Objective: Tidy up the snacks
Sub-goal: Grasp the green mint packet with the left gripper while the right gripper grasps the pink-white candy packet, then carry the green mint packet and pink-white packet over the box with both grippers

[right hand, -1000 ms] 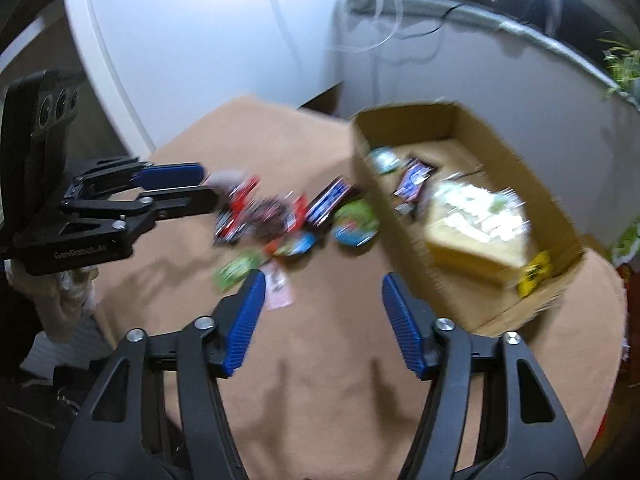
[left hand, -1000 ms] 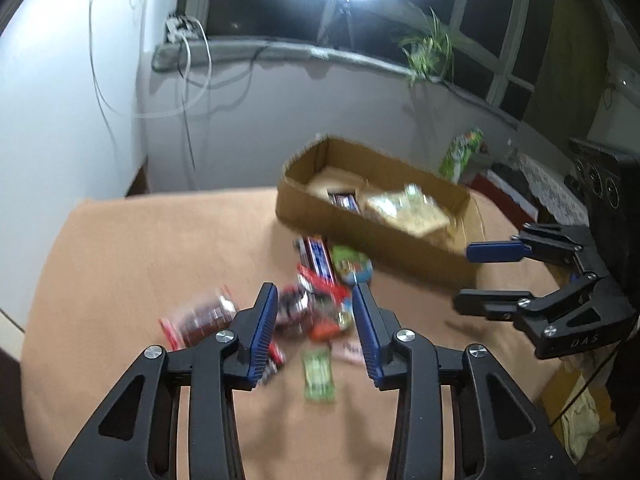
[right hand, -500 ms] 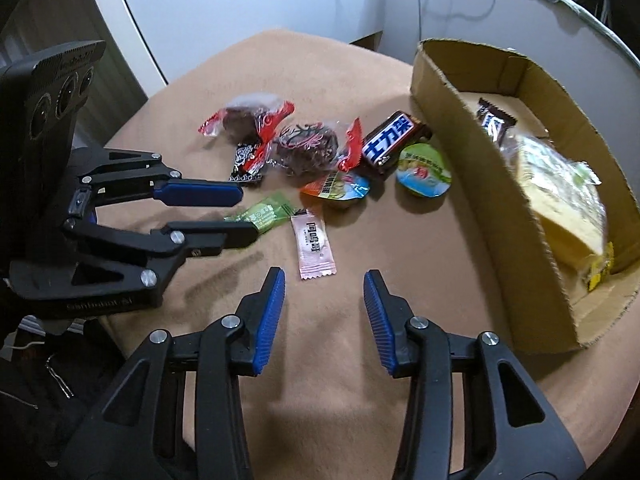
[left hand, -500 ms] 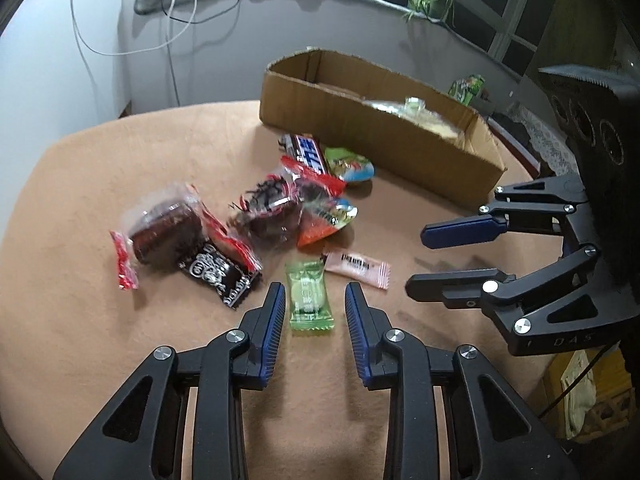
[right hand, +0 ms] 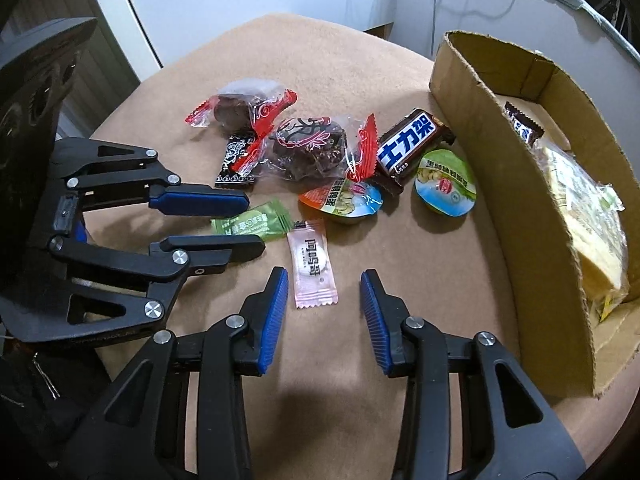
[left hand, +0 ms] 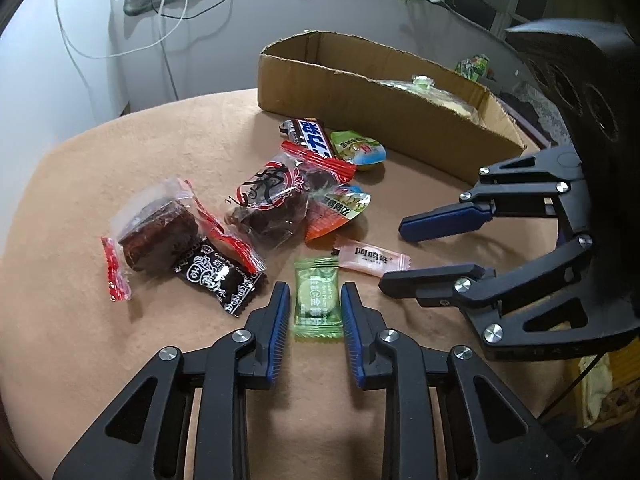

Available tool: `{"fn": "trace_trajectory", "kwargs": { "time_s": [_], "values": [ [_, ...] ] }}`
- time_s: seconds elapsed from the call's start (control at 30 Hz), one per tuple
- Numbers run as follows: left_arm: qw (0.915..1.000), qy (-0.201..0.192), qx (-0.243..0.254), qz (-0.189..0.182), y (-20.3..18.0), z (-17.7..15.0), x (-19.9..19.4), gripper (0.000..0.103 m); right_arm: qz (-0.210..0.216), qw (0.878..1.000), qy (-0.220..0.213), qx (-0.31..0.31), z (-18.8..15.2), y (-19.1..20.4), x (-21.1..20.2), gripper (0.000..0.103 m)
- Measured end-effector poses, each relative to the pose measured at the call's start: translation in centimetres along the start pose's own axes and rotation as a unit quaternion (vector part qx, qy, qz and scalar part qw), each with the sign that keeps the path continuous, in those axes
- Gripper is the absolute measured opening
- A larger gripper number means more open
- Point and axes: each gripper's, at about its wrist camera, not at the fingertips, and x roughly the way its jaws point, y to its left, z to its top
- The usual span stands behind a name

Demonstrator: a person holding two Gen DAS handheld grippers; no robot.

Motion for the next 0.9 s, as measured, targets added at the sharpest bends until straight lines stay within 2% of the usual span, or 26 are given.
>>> {"fn": "trace_trajectory", "kwargs": {
  "time_s": [0.2, 0.43, 0.6, 0.9],
  "values": [
    [0.9999, 0.000, 0.013, 0.009, -0.1, 0.0, 0.2, 0.022, -0.008, 1.000, 0.000, -0.013, 0.6, 0.6, 0.5, 0.039],
    [0.9996, -0.004, 0.024, 0.017, -0.3, -0.1, 0.2, 0.021, -0.013, 1.000, 0.000, -0.019, 1.1, 1.8, 1.2, 0.022],
    [0.9996, -0.008, 0.020, 0.017, -0.3, -0.2, 0.1, 0.021, -0.018, 1.000, -0.001, -0.009, 0.8, 1.6, 0.9, 0.021],
    [0.9998, -0.019, 0.002, 0.011, 0.1, -1.0, -1.0, 0.020, -0.010, 0.999, -0.032, 0.035, -0.7, 0.6, -0.9, 0.021]
  ]
}}
